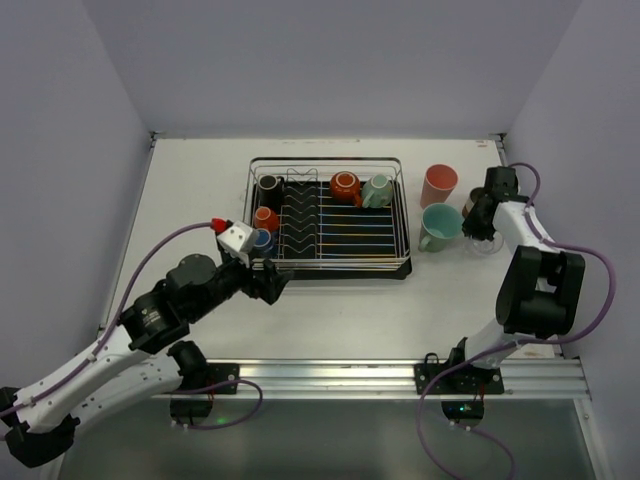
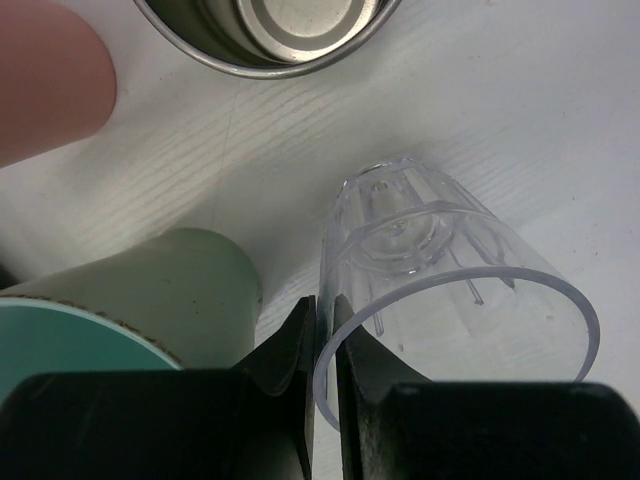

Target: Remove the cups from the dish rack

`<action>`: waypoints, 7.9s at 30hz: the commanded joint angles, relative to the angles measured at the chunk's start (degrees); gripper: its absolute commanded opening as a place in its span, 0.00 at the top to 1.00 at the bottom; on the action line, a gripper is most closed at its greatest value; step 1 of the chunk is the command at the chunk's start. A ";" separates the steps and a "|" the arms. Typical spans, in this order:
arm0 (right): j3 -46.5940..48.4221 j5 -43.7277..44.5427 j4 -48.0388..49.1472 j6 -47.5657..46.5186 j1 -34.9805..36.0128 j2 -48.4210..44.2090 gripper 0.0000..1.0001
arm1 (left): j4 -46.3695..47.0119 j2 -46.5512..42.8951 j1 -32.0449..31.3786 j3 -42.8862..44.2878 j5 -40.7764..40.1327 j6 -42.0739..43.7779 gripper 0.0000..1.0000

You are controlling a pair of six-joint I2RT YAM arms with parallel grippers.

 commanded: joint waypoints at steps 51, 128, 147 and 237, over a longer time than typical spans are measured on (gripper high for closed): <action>-29.45 -44.87 18.12 11.16 5.18 -61.66 0.03 | 14.13 89.79 8.00 63.88 -22.45 -2.07 0.00; -32.00 -41.26 83.41 53.24 34.19 -42.59 0.45 | 89.45 37.59 8.09 -0.54 33.18 -42.77 0.64; -35.52 -40.03 80.82 52.74 35.07 -51.28 0.33 | 90.25 36.88 7.65 -2.04 30.81 -42.42 0.66; -38.23 -2.76 25.16 22.23 18.89 -36.60 0.46 | 1.38 22.72 4.58 17.38 6.20 -1.10 0.00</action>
